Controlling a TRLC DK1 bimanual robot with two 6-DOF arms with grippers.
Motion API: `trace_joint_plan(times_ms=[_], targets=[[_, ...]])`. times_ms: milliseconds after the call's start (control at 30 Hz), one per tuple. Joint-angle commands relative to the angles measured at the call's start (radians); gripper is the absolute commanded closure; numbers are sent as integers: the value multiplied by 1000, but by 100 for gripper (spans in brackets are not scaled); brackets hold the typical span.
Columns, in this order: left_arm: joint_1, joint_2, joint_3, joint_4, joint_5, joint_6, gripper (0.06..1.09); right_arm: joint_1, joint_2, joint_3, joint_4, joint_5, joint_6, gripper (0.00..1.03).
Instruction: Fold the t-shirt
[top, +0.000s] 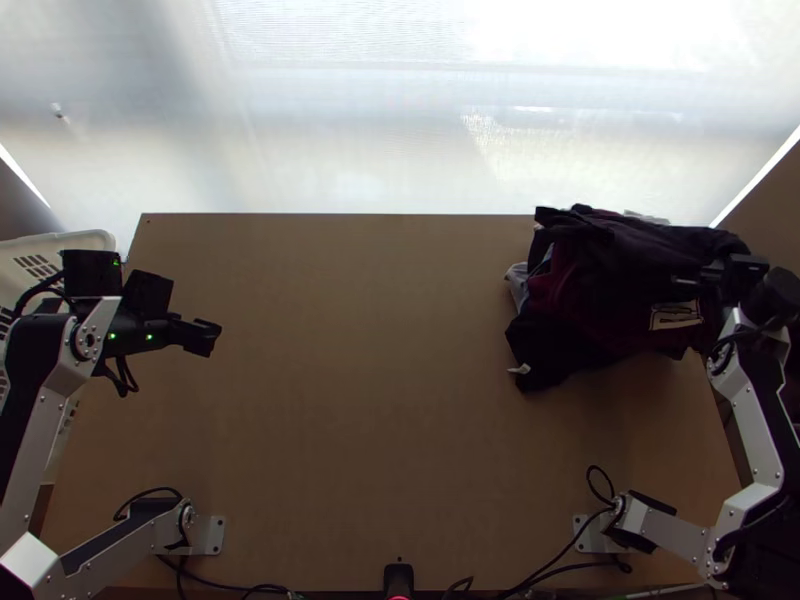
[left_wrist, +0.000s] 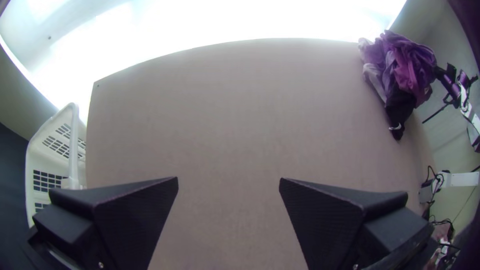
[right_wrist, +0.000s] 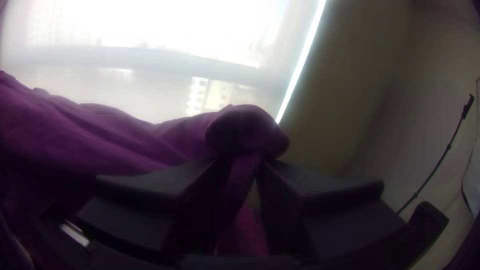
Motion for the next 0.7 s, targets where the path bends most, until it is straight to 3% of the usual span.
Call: trace_joint_plan(times_ms=[0,267,467,667], targets=[[-23,4,-16,4,-22,8,10,-109,26,-81,26,-47,-40,5],[-29,-16,-16,-13,-23,45,10,-113,-64,-90,-47,-43,-136,4],[-54,-60,-24,-11,-25,30,10,-188,-297,-136,-132,-42,-253,4],[-101,-197,-136,69,-160,39,10,-221,-578,-200,-225,-42,-350,4]])
